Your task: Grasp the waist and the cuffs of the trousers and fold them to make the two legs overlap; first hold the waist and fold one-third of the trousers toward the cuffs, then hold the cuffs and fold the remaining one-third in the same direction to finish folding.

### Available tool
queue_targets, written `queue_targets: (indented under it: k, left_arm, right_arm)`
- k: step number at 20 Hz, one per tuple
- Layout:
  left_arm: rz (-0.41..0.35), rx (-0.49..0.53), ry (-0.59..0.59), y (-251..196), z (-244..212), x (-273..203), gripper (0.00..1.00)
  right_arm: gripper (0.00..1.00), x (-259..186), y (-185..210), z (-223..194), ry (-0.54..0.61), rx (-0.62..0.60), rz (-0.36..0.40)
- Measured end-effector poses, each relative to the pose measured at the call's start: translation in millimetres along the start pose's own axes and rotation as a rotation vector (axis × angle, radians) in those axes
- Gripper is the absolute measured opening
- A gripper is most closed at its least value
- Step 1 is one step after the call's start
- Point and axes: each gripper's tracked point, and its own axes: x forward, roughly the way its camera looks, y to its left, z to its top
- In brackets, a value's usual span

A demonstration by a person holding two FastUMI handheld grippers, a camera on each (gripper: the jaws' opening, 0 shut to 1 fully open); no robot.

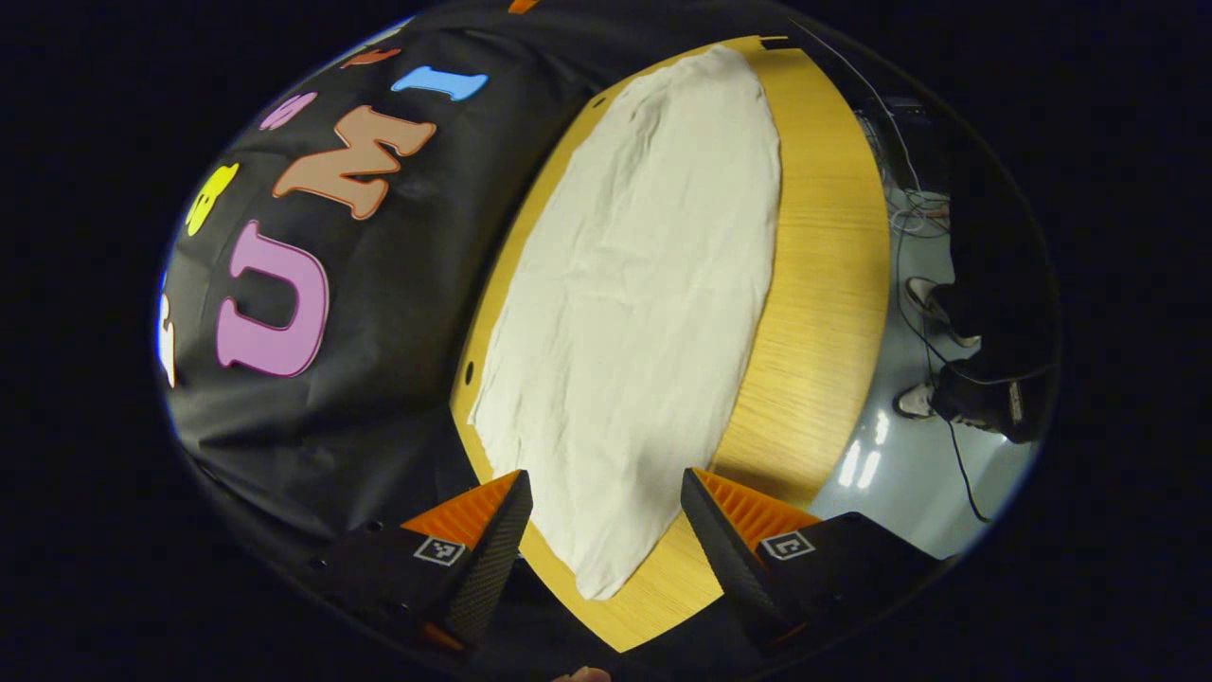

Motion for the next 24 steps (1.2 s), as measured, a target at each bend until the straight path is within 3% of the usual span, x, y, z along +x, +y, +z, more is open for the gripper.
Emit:
queue_targets:
  k: [9, 15, 19, 20, 21, 23, 24]
  left_arm:
    - [-0.128, 0.133, 0.044, -15.3, -7.4, 18.6, 0.95]
    - [-0.154, 0.165, 0.065, 1.7, -5.3, 39.6, 0.92]
    - [-0.156, 0.159, 0.078, 7.5, -3.4, 54.3, 0.91]
    - [-0.158, 0.158, 0.079, 4.1, -4.4, 58.4, 0.87]
    - [-0.141, 0.17, 0.081, 4.6, -5.6, 59.2, 0.66]
    - [-0.112, 0.171, 0.085, 0.3, -4.9, 58.9, 0.45]
    - [-0.107, 0.154, 0.086, -2.2, -5.9, 58.8, 0.41]
  right_arm:
    - [0.96, -4.9, -33.2, -3.5, 0.005, -0.044, -0.065]
    - [0.97, -4.4, -43.2, -7.3, 0.014, -0.062, -0.094]
    - [0.97, -0.6, -36.2, -11.9, 0.017, -0.107, -0.073]
    - [0.97, -0.5, -38.0, -13.6, 0.018, -0.119, -0.076]
    - [0.97, -1.4, -38.7, -14.8, 0.02, -0.128, -0.077]
    - [0.97, 0.7, -37.1, -17.6, 0.027, -0.144, -0.07]
    - [0.97, 2.2, -37.6, -20.6, 0.031, -0.155, -0.067]
